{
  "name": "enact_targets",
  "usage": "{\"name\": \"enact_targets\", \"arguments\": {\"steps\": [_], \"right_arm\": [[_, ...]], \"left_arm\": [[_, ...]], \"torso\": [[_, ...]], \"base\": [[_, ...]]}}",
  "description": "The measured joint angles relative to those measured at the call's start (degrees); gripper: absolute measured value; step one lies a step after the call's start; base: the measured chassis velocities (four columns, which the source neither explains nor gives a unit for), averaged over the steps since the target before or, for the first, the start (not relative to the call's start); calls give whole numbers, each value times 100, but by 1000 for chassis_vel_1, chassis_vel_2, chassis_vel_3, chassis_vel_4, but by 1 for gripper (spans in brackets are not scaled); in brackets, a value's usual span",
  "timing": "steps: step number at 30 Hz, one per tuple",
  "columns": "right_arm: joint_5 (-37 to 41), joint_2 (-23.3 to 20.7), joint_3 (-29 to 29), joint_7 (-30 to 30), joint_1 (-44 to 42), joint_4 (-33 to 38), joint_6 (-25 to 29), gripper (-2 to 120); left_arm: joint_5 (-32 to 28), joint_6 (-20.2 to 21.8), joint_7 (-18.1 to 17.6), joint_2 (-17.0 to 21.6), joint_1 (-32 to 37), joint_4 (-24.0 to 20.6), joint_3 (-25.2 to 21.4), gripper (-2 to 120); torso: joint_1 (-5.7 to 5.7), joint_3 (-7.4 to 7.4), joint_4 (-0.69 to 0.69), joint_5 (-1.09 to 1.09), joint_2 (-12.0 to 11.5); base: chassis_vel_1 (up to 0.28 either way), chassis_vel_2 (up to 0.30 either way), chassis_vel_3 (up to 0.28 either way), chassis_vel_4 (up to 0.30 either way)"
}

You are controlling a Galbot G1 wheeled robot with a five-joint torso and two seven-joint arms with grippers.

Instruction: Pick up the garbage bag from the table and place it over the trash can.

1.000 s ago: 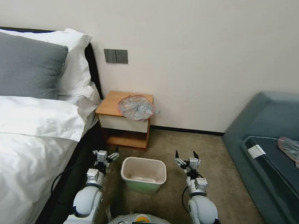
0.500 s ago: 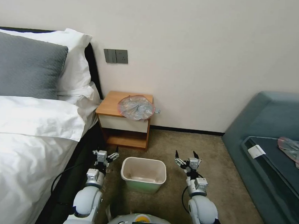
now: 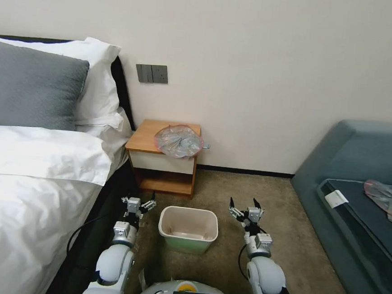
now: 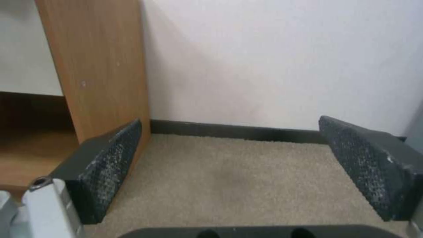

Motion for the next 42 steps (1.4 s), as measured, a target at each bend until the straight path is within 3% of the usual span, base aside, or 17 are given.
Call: {"name": "enact_targets", "arguments": {"steps": [10, 12, 13, 15, 22, 29, 32, 34, 36, 42], "right_arm": [[68, 1, 55, -4, -132, 245, -77, 100], [72, 1, 68, -4, -153, 287, -77, 100], [100, 2, 72, -7, -201, 367, -120, 100], [151, 3, 114, -10, -282, 512, -182, 100], [603, 15, 450, -73, -964, 1817, -690, 100], [1003, -73, 529, -152, -1164, 2215, -890, 100], [1048, -146, 500, -152, -1112, 2136, -891, 100], [1072, -182, 480, -148, -1086, 2089, -892, 100], [1100, -245, 428, -137, -997, 1970, -888, 100], [1154, -380, 302, -115, -783, 1645, -846, 100]], "left_arm": [[-211, 43, -12, 103, -38, -96, -51, 99], [-226, 43, -21, 122, -52, -113, -67, 99], [-332, 76, -15, 151, -47, -138, -62, 100], [-482, 122, -25, 218, -77, -206, -101, 100], [-1749, 522, -106, 725, -298, -783, -372, 100], [-2733, 835, -174, 1122, -468, -1224, -581, 100], [-2928, 953, -175, 1193, -512, -1115, -471, 100], [-2941, 979, -176, 1198, -514, -1039, -433, 100], [-2927, 984, -176, 1202, -511, -931, -381, 100], [-2794, 937, -197, 1171, -483, -666, -241, 100]], "torso": [[0, 0, 1, 0, 0], [0, 0, -5, 0, 1], [0, 1, 5, -1, 0], [1, 1, 1, 0, 0], [1, 1, 0, -1, 0], [0, 1, 0, 1, 0], [1, 0, -1, 3, 0], [1, 1, 0, -8, 0], [0, 0, 2, 5, 0], [1, 0, 0, 2, 0]], "base": [[0, 0, 0, 0], [0, 0, 0, 0], [0, 0, 0, 0], [0, 0, 0, 0], [0, 0, 0, 0], [0, 0, 0, 0], [0, 0, 0, 0], [0, 0, 0, 0], [0, 0, 0, 0], [0, 0, 0, 0]]}}
